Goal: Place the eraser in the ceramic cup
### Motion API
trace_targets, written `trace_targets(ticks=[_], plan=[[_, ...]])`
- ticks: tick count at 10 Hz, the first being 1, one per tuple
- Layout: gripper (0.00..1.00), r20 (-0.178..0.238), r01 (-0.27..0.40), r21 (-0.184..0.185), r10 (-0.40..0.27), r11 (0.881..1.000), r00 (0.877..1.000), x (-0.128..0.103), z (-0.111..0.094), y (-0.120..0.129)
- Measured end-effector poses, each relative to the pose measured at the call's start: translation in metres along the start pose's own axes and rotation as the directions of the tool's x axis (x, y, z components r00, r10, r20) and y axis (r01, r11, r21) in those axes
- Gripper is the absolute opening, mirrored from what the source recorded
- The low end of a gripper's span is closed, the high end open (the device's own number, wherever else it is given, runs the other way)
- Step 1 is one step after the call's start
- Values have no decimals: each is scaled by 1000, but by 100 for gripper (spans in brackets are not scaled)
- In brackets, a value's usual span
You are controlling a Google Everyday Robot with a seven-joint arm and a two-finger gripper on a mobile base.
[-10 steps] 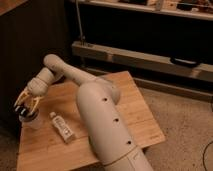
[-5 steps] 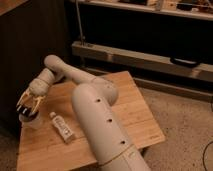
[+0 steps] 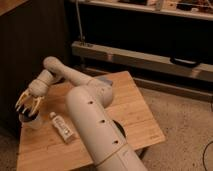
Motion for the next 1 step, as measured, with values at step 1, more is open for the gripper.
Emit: trace_targets(ticks=[1], plan=[[80, 0, 1, -1, -1, 1000, 1000, 0, 1, 0]])
